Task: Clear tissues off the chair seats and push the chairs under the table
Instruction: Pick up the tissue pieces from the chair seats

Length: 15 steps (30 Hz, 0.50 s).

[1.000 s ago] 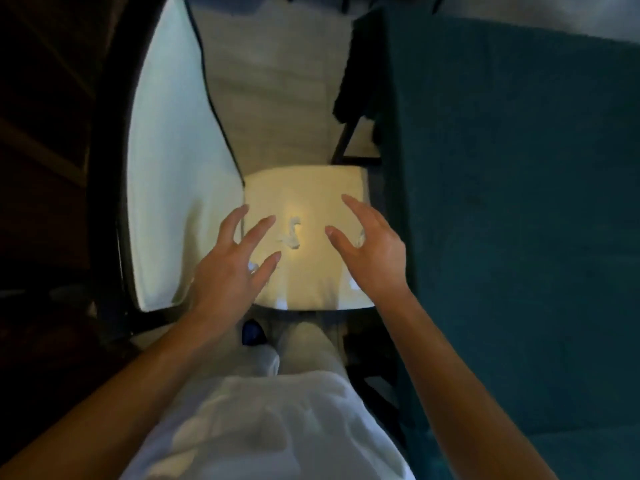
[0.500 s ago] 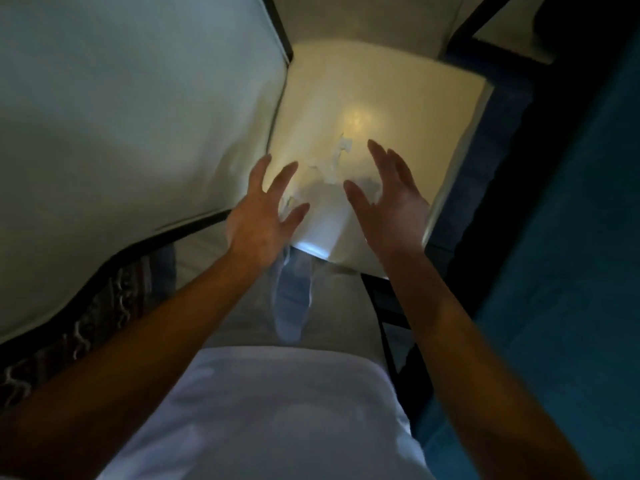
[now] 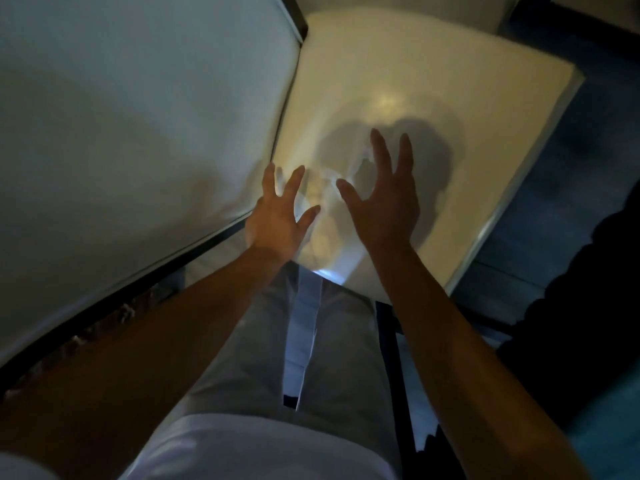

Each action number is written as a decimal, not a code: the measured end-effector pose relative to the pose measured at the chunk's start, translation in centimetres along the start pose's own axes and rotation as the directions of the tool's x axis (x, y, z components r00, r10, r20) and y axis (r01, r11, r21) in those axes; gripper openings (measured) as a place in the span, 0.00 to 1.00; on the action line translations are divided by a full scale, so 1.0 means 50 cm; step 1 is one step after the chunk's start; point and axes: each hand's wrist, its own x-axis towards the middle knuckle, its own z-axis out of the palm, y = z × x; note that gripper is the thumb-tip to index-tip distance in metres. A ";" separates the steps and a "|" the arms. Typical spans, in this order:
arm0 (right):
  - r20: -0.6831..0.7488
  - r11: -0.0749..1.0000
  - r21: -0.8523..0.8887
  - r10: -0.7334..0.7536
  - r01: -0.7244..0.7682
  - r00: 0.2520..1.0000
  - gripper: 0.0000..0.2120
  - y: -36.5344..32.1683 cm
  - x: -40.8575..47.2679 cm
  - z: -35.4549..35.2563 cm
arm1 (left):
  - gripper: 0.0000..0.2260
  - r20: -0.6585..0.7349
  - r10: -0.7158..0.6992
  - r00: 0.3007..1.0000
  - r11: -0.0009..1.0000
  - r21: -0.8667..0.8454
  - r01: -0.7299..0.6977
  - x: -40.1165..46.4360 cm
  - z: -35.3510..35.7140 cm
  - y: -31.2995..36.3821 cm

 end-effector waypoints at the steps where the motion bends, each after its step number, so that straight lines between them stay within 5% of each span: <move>1: 0.028 1.000 -0.022 -0.007 0.008 1.000 0.40 0.000 0.007 0.018 | 0.33 -0.004 -0.012 1.000 1.000 0.019 0.012 0.006 0.014 -0.007; 9: 0.180 0.983 -0.175 -0.030 0.062 0.983 0.44 0.012 0.016 0.078 | 0.28 -0.031 -0.064 0.998 0.998 0.000 0.064 0.034 0.083 -0.032; 15: 0.144 0.972 -0.229 -0.016 0.049 0.989 0.31 -0.001 0.021 0.100 | 0.27 -0.062 -0.067 0.996 0.996 -0.070 0.063 0.064 0.079 -0.035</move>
